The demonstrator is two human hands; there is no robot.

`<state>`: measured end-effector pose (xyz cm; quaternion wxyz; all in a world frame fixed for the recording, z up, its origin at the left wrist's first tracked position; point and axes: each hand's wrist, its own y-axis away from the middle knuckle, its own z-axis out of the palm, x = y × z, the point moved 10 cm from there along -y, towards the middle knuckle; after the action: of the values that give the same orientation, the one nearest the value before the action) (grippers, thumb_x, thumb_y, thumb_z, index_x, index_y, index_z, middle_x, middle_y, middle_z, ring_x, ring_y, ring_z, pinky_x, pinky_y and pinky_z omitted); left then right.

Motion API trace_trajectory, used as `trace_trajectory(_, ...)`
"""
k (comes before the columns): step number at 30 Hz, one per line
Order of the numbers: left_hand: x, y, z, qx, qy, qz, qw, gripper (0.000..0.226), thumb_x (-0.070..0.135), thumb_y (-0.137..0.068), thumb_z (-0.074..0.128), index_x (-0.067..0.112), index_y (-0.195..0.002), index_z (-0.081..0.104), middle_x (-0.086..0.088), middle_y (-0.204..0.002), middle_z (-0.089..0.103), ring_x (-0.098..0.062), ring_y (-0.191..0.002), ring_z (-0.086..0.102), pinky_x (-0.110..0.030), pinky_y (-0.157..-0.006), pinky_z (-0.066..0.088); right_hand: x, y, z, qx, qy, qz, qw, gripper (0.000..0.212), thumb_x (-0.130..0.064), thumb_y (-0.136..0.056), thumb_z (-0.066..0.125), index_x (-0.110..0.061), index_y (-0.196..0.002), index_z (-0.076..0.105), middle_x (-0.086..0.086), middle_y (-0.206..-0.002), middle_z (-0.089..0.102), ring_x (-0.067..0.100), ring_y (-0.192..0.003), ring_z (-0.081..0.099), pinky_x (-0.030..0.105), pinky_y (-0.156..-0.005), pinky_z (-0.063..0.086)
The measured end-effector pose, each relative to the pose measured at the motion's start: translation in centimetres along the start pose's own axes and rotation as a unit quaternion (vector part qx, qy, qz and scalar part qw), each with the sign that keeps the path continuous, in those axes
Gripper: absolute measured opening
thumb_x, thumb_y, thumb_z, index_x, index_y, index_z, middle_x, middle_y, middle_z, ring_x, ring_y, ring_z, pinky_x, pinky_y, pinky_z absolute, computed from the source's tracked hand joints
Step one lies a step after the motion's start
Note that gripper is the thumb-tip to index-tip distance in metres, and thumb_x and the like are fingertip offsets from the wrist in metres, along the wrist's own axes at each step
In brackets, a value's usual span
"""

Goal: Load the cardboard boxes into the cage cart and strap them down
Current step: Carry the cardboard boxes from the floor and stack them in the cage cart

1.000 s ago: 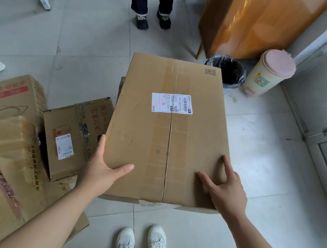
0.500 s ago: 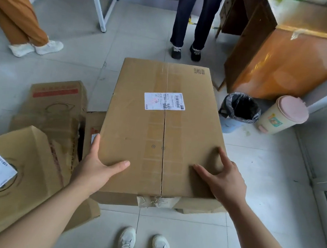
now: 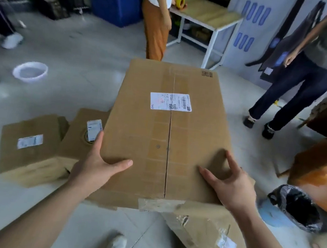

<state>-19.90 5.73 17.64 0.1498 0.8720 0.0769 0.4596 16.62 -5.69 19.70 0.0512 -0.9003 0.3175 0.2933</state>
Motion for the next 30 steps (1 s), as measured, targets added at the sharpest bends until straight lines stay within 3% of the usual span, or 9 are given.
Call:
trace_trajectory(3,-2.2,3.2,-5.1,0.067,0.014,-0.023,0.997,0.119,0.070,-0.049,0.079,0.057,-0.142,0.005,0.017,-0.136,0.050,-0.019,-0.120,0.053,-0.037,-0.093,0.045,-5.1,0.7,1.3,-0.028,0.009,-0.066,0.997,0.099,-0.090,-0.053,0.052,-0.050,-0.140,0.026,-0.005,-0.125,0.055,0.018,-0.110,0.057,0.033,-0.079,0.045)
trace_trajectory(6,-4.9,6.6,-10.0,0.122,0.027,-0.054,0.991,0.118,0.071,-0.052,0.077,0.057,-0.142,0.003,0.016,-0.139,0.047,-0.020,-0.122,0.051,-0.037,-0.091,0.043,-10.5,2.2,3.2,-0.061,-0.001,-0.127,0.990,0.100,-0.089,-0.053,0.053,-0.049,-0.141,0.027,-0.007,-0.126,0.054,0.017,-0.113,0.056,0.031,-0.077,0.043)
trace_trajectory(11,-10.3,11.9,-17.9,0.207,0.055,-0.095,0.972,0.117,0.074,-0.051,0.074,0.055,-0.143,0.005,0.017,-0.138,0.048,-0.020,-0.121,0.052,-0.038,-0.094,0.043,-19.9,6.4,7.7,-0.133,-0.008,-0.219,0.967,0.100,-0.087,-0.054,0.055,-0.050,-0.142,0.024,-0.008,-0.125,0.053,0.019,-0.114,0.054,0.039,-0.090,0.047)
trace_trajectory(17,-18.8,18.9,-27.7,0.295,0.083,-0.143,0.941,0.121,0.077,-0.042,0.070,0.056,-0.141,0.003,0.022,-0.124,0.047,-0.017,-0.107,0.053,-0.046,-0.096,0.045,-30.0,14.9,15.2,-0.202,-0.008,-0.296,0.933,0.096,-0.081,-0.060,0.059,-0.053,-0.142,0.020,-0.010,-0.131,0.049,0.018,-0.117,0.053,0.037,-0.080,0.047)
trace_trajectory(19,-22.0,21.8,-31.2,0.325,0.083,-0.165,0.927,0.122,0.076,-0.045,0.072,0.055,-0.143,0.003,0.020,-0.123,0.045,-0.016,-0.102,0.050,-0.043,-0.092,0.046,-33.4,18.6,18.1,-0.230,-0.008,-0.320,0.919,0.095,-0.081,-0.060,0.060,-0.054,-0.142,0.019,-0.011,-0.131,0.048,0.017,-0.115,0.053,0.034,-0.074,0.045)
trace_trajectory(24,-30.0,30.7,-39.1,0.404,0.089,-0.220,0.884,0.121,0.079,-0.047,0.072,0.054,-0.144,0.004,0.013,-0.137,0.048,-0.018,-0.107,0.054,-0.035,-0.079,0.043,-41.9,29.7,24.8,-0.288,0.006,-0.388,0.875,0.098,-0.081,-0.058,0.059,-0.052,-0.143,0.019,-0.006,-0.131,0.052,0.020,-0.116,0.053,0.038,-0.088,0.048)
trace_trajectory(27,-34.1,36.4,-42.9,0.454,0.102,-0.241,0.852,0.120,0.078,-0.048,0.073,0.053,-0.144,0.007,0.015,-0.137,0.048,-0.019,-0.112,0.054,-0.035,-0.081,0.044,-46.4,36.7,27.8,-0.302,0.036,-0.439,0.845,0.099,-0.084,-0.059,0.056,-0.049,-0.144,0.019,-0.006,-0.138,0.049,0.023,-0.120,0.051,0.037,-0.087,0.043)
trace_trajectory(30,-37.6,41.9,-45.6,0.502,0.130,-0.255,0.816,0.123,0.079,-0.041,0.072,0.054,-0.143,0.008,0.024,-0.124,0.048,-0.016,-0.110,0.054,-0.036,-0.085,0.045,-50.5,43.6,30.2,-0.335,0.029,-0.479,0.811,0.100,-0.083,-0.059,0.057,-0.048,-0.144,0.019,-0.007,-0.137,0.048,0.023,-0.118,0.052,0.040,-0.086,0.043)
